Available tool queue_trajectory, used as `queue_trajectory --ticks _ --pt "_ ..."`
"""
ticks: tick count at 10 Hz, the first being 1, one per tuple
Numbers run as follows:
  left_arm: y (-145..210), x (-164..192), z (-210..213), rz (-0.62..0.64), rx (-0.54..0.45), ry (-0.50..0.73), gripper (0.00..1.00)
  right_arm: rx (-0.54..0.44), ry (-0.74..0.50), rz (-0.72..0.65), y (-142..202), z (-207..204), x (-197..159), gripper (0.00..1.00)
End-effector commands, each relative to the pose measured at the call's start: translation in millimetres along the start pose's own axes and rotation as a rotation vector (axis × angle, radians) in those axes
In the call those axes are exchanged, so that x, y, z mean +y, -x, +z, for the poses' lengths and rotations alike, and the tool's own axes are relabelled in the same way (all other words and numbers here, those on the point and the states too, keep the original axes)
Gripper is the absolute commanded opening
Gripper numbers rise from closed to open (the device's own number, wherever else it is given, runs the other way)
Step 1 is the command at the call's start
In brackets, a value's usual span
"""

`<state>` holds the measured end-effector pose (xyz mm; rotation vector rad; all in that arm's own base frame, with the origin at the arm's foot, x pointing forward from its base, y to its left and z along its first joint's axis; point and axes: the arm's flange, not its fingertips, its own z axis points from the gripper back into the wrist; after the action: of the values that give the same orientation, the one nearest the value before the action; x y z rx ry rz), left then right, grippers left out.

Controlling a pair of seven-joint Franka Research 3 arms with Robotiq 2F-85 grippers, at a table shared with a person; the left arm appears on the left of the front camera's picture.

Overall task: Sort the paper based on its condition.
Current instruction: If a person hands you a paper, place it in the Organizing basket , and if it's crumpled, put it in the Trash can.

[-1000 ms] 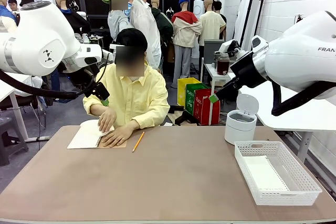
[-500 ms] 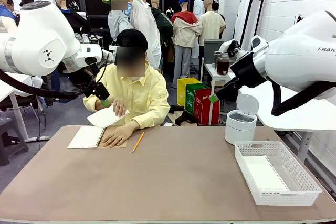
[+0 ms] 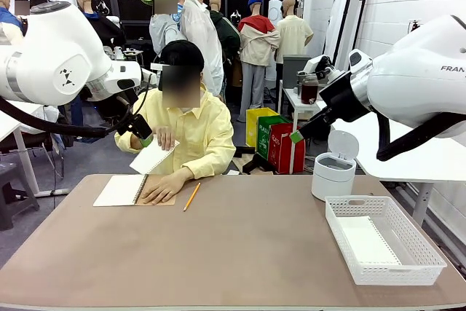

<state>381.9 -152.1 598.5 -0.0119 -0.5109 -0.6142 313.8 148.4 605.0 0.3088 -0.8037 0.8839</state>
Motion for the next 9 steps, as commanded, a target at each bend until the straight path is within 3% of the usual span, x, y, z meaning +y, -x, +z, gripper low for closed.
queue_trajectory --ticks 1,9 --pt "-0.2 1.9 1.3 -0.001 -0.002 -0.002 1.0 0.006 -0.01 0.005 -0.7 0.4 0.8 1.0" --pt "-0.2 1.9 1.3 -0.001 -0.002 -0.002 1.0 0.006 -0.01 0.005 -0.7 0.4 0.8 1.0"
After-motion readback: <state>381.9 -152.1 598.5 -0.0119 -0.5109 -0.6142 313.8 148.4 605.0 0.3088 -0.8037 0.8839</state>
